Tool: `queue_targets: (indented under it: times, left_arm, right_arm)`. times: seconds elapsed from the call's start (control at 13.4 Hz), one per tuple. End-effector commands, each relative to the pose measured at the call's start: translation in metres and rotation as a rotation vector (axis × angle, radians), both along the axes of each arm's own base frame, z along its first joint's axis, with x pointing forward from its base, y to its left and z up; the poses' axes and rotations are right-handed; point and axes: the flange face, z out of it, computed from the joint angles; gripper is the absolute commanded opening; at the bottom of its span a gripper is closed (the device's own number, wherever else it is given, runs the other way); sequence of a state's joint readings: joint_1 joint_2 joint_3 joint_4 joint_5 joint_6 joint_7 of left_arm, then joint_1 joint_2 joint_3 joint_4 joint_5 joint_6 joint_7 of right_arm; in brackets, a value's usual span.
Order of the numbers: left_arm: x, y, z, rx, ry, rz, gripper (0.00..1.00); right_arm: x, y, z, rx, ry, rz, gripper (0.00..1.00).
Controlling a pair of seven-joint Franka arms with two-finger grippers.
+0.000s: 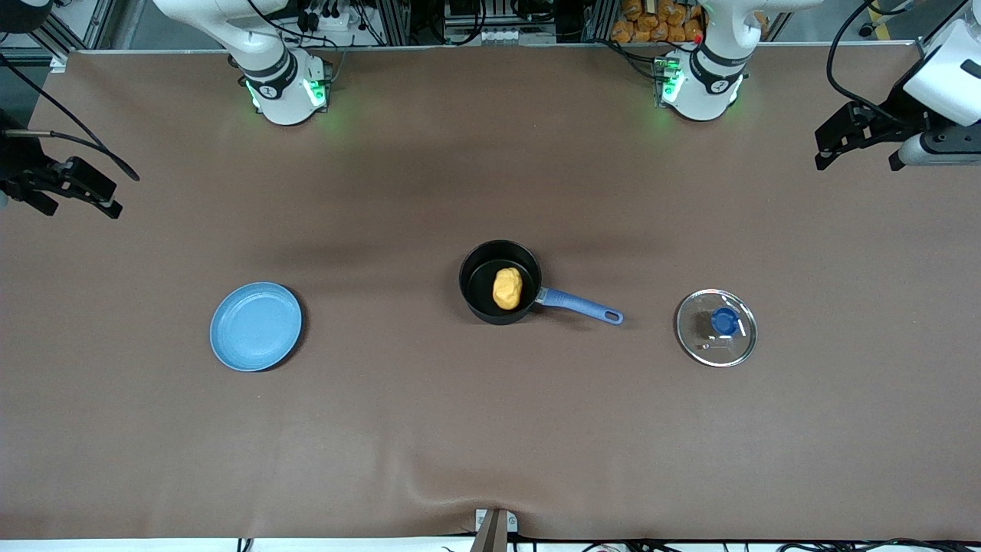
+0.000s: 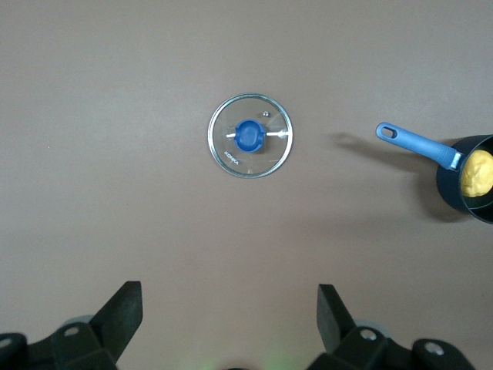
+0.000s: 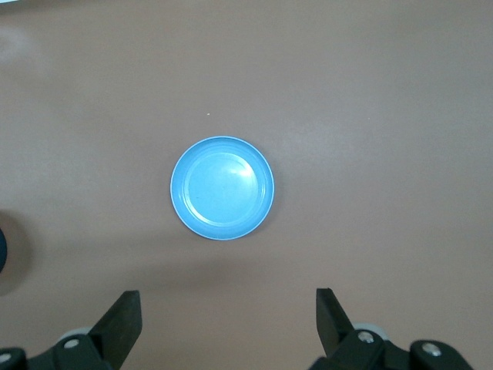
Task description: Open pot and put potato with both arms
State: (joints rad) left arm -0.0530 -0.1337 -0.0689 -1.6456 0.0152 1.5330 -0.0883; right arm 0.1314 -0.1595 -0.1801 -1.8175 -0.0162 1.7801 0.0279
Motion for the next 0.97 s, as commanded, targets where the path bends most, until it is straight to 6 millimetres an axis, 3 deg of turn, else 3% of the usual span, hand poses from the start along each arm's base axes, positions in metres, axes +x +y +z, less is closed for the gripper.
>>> queue_targets:
  times: [0.0,0.37,0.9]
  left_arm:
    - [-0.007,0.004,0.003,-0.018,-0.016,-0.009,1.0]
    - [-0.005,0.004,0.001,-0.017,-0.014,-0.01,1.0]
    - [0.015,-0.009,-0.002,-0.017,-0.014,-0.02,1.0]
  right_arm:
    - [-0.01,0.003,0.0,-0.02,-0.015,0.002,1.0]
    - [-0.01,0.003,0.001,-0.022,-0.015,0.004,1.0]
    - [-0.012,0.003,0.001,-0.022,-0.01,0.005,1.0]
